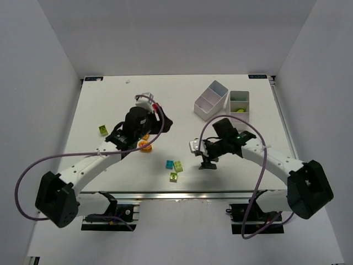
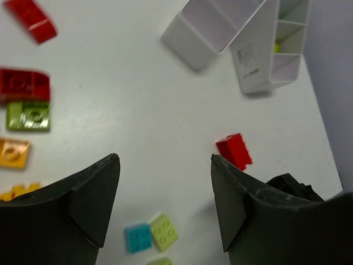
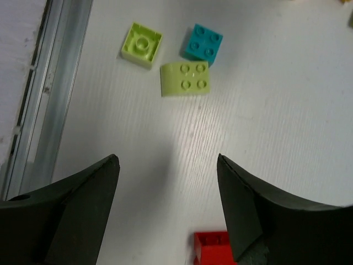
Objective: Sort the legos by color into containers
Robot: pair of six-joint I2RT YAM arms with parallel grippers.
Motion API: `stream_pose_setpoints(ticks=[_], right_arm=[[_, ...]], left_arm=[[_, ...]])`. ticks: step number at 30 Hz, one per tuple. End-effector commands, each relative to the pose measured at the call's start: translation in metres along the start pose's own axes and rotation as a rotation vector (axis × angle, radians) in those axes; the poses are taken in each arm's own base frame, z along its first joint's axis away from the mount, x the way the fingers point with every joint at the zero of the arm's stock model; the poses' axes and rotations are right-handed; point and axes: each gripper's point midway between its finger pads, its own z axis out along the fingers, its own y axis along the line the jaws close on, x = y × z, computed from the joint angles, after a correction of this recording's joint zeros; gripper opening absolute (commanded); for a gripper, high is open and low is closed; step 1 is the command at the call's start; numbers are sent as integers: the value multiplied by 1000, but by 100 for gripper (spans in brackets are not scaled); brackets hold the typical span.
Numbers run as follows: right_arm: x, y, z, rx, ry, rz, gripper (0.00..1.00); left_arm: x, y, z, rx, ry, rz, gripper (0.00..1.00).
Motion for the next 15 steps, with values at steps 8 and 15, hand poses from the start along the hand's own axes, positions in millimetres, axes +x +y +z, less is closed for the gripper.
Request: stream_pose_setpoints(ticks=[8, 15], right_arm=[[-49, -65, 62, 223, -17, 124, 74], [-72, -145, 85, 371, -63, 303, 73]], left_arm=[[21, 94, -93, -462, -59, -179, 83], [26, 132, -132, -638, -56, -245, 74]])
